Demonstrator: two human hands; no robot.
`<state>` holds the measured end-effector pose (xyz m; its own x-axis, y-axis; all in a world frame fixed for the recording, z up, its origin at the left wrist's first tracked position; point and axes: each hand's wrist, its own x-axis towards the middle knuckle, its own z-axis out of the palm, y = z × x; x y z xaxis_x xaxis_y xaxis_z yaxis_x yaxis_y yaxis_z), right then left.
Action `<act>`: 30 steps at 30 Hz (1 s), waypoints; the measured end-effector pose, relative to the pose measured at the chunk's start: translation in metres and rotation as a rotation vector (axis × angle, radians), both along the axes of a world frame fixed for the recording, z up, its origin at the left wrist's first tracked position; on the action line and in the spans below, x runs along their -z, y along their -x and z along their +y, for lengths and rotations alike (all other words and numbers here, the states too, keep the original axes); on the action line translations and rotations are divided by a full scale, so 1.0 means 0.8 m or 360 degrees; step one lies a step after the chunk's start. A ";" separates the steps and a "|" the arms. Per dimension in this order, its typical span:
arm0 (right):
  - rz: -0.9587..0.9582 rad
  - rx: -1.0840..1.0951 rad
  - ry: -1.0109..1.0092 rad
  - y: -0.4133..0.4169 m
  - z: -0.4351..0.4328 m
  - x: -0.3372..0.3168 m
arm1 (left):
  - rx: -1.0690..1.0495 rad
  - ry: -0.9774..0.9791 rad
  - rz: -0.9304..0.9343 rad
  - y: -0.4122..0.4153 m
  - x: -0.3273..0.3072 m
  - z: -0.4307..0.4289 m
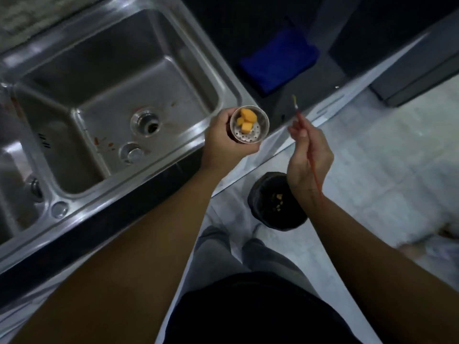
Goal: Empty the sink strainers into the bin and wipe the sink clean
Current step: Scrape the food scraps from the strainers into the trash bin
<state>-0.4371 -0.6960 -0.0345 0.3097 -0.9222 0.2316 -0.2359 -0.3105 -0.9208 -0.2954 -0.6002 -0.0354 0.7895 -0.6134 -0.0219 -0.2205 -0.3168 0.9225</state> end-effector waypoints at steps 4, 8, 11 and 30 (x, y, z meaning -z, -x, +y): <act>0.0102 0.0107 -0.0015 0.063 -0.019 0.017 | 0.0194 -0.0056 0.0005 0.053 0.017 -0.037; 0.0127 0.0167 -0.0120 0.112 -0.035 0.046 | 0.0335 -0.0253 0.0047 0.095 0.055 -0.066; 0.0132 0.0194 -0.0134 0.141 -0.040 0.068 | 0.0514 -0.0371 0.0038 0.123 0.089 -0.079; 0.0638 -0.0374 -0.0203 0.208 0.020 0.218 | 0.0884 -0.1051 -0.0020 0.175 0.259 -0.085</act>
